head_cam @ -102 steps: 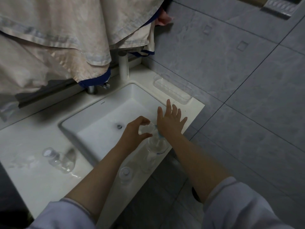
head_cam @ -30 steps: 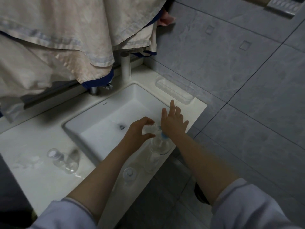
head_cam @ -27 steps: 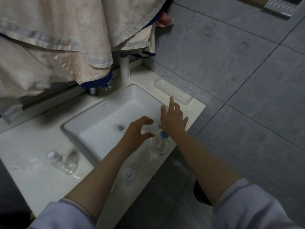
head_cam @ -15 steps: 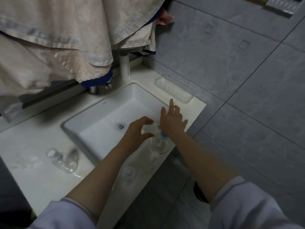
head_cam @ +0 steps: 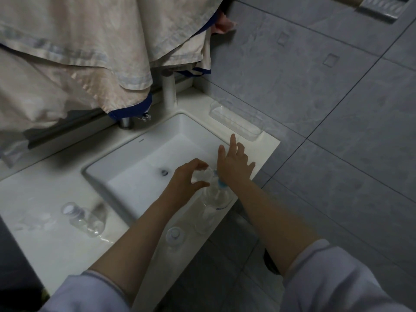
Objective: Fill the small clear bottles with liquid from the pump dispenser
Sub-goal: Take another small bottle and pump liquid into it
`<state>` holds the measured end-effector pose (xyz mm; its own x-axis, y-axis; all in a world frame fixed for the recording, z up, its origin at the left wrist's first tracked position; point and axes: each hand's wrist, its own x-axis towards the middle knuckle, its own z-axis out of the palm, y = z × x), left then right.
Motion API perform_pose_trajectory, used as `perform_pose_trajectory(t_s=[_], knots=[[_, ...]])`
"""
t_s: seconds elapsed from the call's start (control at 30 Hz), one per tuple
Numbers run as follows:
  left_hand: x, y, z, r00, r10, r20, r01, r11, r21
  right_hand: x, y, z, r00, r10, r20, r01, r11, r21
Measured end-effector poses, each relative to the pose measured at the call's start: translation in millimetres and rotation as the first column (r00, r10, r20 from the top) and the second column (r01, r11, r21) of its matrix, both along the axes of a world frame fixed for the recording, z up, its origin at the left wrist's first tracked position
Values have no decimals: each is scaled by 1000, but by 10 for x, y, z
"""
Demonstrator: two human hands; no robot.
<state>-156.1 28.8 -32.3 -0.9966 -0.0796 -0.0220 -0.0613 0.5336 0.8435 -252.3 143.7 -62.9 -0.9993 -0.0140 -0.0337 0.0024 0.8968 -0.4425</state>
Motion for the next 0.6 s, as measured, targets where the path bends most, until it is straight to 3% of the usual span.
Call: perform_pose_trajectory(t_s=[0.6], knots=[[-2,-20,-84,992,22,-125,-25,1000,-19,-17,8,77,997,41,-64,-38,998,50]])
